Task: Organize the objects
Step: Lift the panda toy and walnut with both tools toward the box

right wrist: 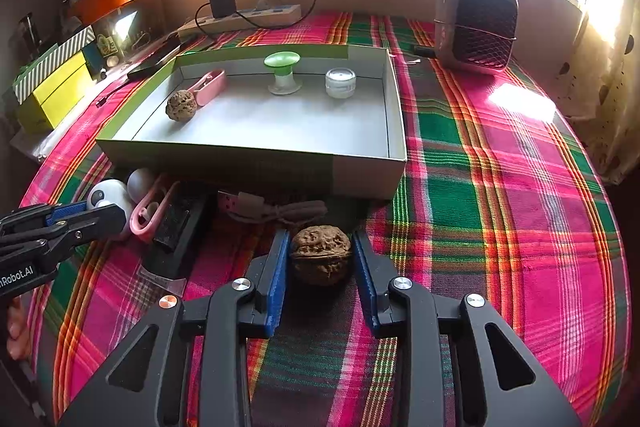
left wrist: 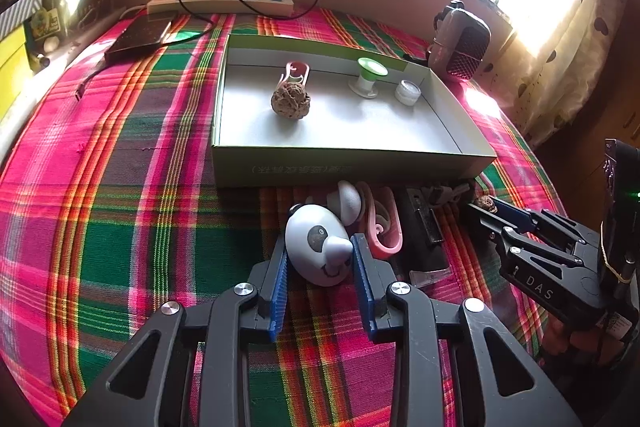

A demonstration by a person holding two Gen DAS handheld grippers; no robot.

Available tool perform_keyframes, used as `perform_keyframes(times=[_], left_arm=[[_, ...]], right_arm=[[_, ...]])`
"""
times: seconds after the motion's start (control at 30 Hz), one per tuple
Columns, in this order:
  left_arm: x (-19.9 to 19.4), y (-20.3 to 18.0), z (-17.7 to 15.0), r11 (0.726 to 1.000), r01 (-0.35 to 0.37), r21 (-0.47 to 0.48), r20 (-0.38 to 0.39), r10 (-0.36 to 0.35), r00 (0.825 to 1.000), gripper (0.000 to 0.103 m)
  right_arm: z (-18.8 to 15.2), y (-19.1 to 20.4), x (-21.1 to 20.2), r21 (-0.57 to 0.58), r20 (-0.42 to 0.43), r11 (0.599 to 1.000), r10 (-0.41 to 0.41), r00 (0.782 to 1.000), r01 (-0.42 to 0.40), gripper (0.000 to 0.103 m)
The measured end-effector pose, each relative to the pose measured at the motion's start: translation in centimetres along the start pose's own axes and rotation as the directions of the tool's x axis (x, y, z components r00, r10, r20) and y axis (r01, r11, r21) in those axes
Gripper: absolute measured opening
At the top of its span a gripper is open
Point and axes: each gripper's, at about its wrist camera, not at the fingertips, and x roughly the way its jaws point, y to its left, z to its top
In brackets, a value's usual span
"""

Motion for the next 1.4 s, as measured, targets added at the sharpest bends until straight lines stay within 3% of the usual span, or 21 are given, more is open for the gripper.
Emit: perform_keyframes(times=[1.4], left_arm=[[-2.5, -1.2, 0.1, 0.998, -0.045, 0.049, 0.083, 0.041, 0.996, 0.025]], right_arm=[[0.1, 0.3, -1.6, -0.007, 0.035, 1.0, 0.01, 0.999, -0.009, 0.032]])
